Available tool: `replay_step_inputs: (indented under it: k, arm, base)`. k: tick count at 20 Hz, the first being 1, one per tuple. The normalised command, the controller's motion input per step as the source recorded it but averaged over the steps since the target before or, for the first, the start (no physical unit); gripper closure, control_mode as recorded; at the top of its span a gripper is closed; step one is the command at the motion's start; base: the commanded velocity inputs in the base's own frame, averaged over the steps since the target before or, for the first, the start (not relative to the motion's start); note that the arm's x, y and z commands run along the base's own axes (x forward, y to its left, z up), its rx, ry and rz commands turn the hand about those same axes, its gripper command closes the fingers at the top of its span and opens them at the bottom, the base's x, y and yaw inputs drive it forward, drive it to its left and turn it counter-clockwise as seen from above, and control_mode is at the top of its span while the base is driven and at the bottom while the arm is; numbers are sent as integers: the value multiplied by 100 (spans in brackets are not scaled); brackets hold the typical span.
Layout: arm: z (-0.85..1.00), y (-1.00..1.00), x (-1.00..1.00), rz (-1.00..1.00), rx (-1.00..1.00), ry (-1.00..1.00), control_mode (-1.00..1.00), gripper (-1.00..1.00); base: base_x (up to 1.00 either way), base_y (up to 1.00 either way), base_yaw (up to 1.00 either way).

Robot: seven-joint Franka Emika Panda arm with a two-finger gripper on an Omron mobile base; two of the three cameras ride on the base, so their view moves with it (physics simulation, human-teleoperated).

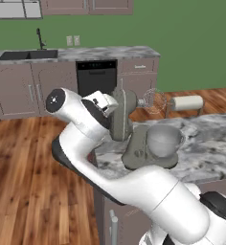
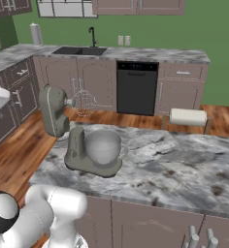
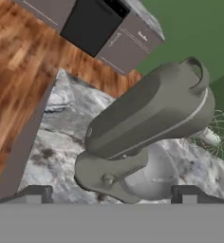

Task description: Close the stand mixer head.

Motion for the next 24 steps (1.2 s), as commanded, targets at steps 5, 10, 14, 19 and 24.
replay_step_inputs:
  k: [5,10,14,19,24]
  arm:
    - [-4,7,53,-9,-20,1,-100,-100]
    - [0,-20,57,-3,-1,12,-100,-100]
    - [-3,-29,53,-3,0,14,-100,-100]
    - [-6,-37,35,-5,0,10,-100,-100]
    - [-2,-80,15,-1,0,6,-100,-100]
  base:
    - [0,0,0]
    - [0,0,0]
    - [0,0,0]
    - [0,0,0]
    - [0,0,0]
